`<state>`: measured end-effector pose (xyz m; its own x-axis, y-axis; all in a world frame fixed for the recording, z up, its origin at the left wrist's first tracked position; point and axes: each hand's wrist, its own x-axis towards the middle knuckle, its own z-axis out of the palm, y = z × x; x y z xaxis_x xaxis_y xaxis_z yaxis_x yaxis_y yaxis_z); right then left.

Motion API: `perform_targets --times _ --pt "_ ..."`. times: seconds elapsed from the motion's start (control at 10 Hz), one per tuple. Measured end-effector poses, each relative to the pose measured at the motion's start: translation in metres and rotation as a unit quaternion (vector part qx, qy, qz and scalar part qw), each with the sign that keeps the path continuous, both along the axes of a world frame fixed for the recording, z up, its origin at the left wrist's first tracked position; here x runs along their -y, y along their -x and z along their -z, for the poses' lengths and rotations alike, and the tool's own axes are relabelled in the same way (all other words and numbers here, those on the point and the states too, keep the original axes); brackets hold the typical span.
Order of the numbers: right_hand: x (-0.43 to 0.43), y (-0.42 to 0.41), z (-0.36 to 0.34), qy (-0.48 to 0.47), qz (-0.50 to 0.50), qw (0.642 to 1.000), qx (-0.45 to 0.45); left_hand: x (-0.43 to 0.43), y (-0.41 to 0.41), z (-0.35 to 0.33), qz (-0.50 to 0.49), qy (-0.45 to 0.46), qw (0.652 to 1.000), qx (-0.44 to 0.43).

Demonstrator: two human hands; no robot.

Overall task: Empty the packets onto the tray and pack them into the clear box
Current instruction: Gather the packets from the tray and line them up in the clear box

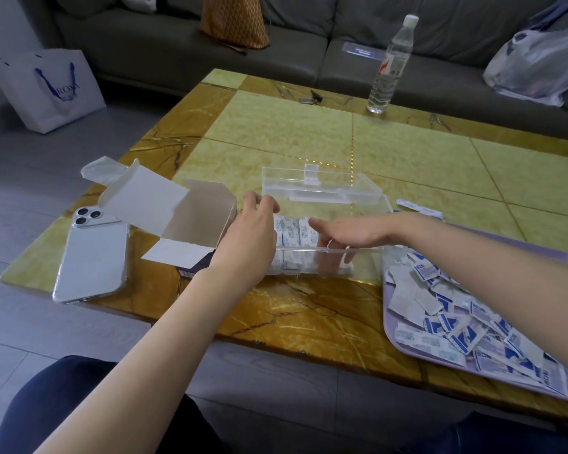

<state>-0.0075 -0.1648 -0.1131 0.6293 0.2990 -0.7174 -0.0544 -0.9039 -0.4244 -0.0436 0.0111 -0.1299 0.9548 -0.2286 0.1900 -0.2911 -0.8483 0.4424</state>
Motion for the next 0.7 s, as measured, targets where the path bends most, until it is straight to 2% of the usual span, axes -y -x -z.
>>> perform_targets --times 0.2,0.3,0.4,0.5,0.6,0.7 --pt "0.000 0.001 0.002 0.010 -0.001 1.000 -0.012 -0.001 -0.001 0.002 -0.011 0.004 1.000 -0.004" --pt "0.001 0.002 0.001 0.012 0.041 0.999 0.027 -0.002 0.002 -0.002 -0.016 -0.018 1.000 -0.019" --pt "0.000 -0.002 0.006 0.035 0.113 0.987 0.111 -0.002 0.002 -0.001 0.020 -0.114 0.993 -0.012" --pt "-0.005 -0.003 0.007 0.071 0.148 0.979 0.121 -0.004 0.001 0.002 0.011 -0.106 0.994 -0.036" --pt "-0.014 -0.006 0.011 0.049 0.209 0.974 0.075 -0.005 0.002 0.005 0.022 -0.085 0.996 -0.001" --pt "-0.024 -0.008 0.012 0.002 0.272 0.962 0.027 -0.002 0.001 0.002 -0.007 0.000 1.000 -0.004"
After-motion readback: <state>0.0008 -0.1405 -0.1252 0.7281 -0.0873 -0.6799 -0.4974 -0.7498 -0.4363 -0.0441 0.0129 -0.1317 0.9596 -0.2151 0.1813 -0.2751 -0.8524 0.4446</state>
